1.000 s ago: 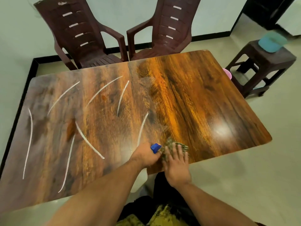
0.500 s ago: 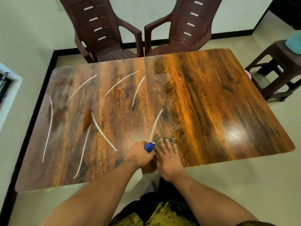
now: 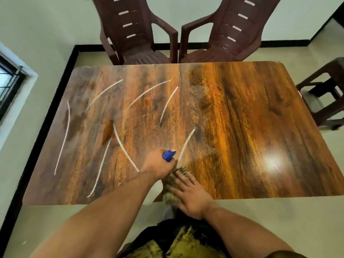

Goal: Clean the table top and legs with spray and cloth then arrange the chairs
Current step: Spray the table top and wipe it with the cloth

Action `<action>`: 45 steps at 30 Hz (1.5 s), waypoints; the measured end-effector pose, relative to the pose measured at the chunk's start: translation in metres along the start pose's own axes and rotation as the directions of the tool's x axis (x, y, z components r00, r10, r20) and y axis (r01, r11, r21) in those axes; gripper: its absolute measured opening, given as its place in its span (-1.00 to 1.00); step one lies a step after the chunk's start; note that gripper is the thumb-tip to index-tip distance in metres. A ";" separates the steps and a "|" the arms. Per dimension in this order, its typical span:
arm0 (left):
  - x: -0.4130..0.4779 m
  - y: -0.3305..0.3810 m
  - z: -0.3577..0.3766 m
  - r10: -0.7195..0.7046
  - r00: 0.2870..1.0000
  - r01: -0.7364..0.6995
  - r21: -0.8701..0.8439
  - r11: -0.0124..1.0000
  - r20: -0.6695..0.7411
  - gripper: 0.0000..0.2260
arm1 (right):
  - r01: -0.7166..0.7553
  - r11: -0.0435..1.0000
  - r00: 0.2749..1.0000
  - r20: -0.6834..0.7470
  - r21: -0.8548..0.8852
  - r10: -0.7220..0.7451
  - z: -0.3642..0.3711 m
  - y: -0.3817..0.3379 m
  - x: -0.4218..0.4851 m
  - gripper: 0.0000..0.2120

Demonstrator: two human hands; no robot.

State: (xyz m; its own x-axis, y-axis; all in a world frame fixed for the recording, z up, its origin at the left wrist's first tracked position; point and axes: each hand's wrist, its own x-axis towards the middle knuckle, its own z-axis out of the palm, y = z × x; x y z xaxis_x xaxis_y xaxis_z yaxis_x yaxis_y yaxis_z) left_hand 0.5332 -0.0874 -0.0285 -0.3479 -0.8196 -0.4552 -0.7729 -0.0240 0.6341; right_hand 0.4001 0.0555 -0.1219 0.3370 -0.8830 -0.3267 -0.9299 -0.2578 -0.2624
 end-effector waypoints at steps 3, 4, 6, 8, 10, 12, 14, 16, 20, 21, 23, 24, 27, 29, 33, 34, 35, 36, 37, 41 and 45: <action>0.018 0.015 -0.006 0.011 1.000 -0.011 0.013 1.000 -0.003 -0.74 | 0.121 0.992 0.991 0.052 -0.016 -0.120 -0.021 0.049 0.007 -0.38; 0.023 0.017 -0.006 0.008 1.000 -0.008 0.009 1.000 0.009 -0.74 | -0.038 0.999 0.999 0.017 -0.012 0.039 -0.028 0.067 0.012 -0.39; 0.036 0.022 -0.004 0.007 0.999 -0.008 0.011 1.000 0.043 -0.78 | -0.477 0.875 0.874 -0.055 0.084 0.482 -0.046 0.105 0.024 -0.41; 0.045 0.029 -0.001 0.013 0.996 -0.016 0.033 0.999 0.092 -0.79 | -0.754 0.607 0.622 -0.021 0.249 0.782 -0.063 0.130 0.039 -0.39; 0.059 0.037 0.003 -0.002 0.994 -0.002 0.039 0.999 0.112 -0.79 | -0.826 0.479 0.507 0.023 0.298 0.861 -0.070 0.132 0.062 -0.37; 0.068 0.042 0.004 -0.015 0.997 0.014 0.022 1.000 0.081 -0.79 | -0.711 0.676 0.678 -0.064 0.195 0.732 -0.065 0.105 0.075 -0.37; 0.085 0.048 0.000 -0.025 0.998 0.024 0.023 0.999 0.054 -0.80 | -0.309 0.947 0.945 -0.083 0.084 0.316 -0.059 0.081 0.082 -0.37; 0.101 0.054 -0.008 -0.019 0.998 0.016 0.037 0.999 0.059 -0.81 | 0.090 0.996 0.996 0.012 0.016 -0.090 -0.069 0.093 0.084 -0.39; 0.131 0.062 -0.022 -0.042 0.998 0.040 0.063 0.997 0.041 -0.75 | -0.257 0.966 0.964 -0.079 -0.011 0.255 -0.094 0.175 0.120 -0.41; 0.137 0.063 -0.024 -0.055 0.998 0.053 0.066 0.996 0.037 -0.74 | -0.490 0.869 0.861 -0.120 0.063 0.494 -0.102 0.189 0.129 -0.40; 0.151 0.065 -0.028 -0.086 0.996 0.086 0.050 0.995 0.009 -0.73 | -0.723 0.664 0.661 -0.091 0.191 0.745 -0.113 0.190 0.151 -0.37; 0.155 0.066 -0.031 -0.096 0.995 0.096 0.040 0.995 -0.010 -0.72 | -0.717 0.677 0.672 -0.092 0.167 0.735 -0.113 0.178 0.157 -0.38; 0.174 0.072 -0.035 -0.108 0.993 0.109 0.021 0.994 -0.044 -0.73 | -0.214 0.975 0.973 -0.073 0.055 0.218 -0.099 0.140 0.155 -0.41; 0.186 0.076 -0.037 -0.110 0.993 0.111 0.006 0.994 -0.043 -0.76 | 0.200 0.980 0.979 0.033 -0.008 -0.199 -0.103 0.154 0.148 -0.41; 0.206 0.082 -0.041 -0.176 0.983 0.166 -0.167 0.972 -0.046 -0.72 | -0.043 0.995 0.999 -0.014 -0.092 0.041 -0.135 0.242 0.178 -0.39; 0.213 0.085 -0.043 -0.180 0.983 0.169 -0.186 0.968 -0.040 -0.72 | -0.298 0.953 0.952 -0.089 -0.056 0.293 -0.146 0.261 0.191 -0.39; 0.219 0.088 -0.045 -0.178 0.984 0.169 -0.203 0.964 -0.026 -0.73 | -0.538 0.842 0.832 -0.133 0.036 0.538 -0.154 0.273 0.203 -0.38; 0.225 0.092 -0.047 -0.174 0.985 0.166 -0.219 0.961 -0.018 -0.74 | -0.695 0.706 0.694 -0.132 0.136 0.708 -0.164 0.277 0.218 -0.36; 0.231 0.096 -0.049 -0.173 0.985 0.165 -0.227 0.960 -0.017 -0.74 | -0.756 0.625 0.618 -0.102 0.192 0.779 -0.169 0.271 0.233 -0.36; 0.259 0.114 -0.052 -0.173 0.982 0.155 -0.204 0.967 -0.073 -0.74 | -0.164 0.985 0.985 -0.065 -0.046 0.161 -0.162 0.227 0.253 -0.38; 0.283 0.129 -0.062 -0.192 0.978 0.167 -0.257 0.952 -0.078 -0.77 | 0.199 0.977 0.980 -0.012 -0.069 -0.201 -0.176 0.284 0.261 -0.41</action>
State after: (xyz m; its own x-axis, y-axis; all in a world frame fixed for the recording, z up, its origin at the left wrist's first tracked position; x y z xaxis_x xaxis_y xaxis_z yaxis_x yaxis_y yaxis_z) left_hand 0.3673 -0.3581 -0.0370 -0.1502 -0.8419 -0.5183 -0.6574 -0.3064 0.6884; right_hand 0.1982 -0.3168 -0.1222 0.5150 -0.8179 -0.2566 -0.8519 -0.4553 -0.2587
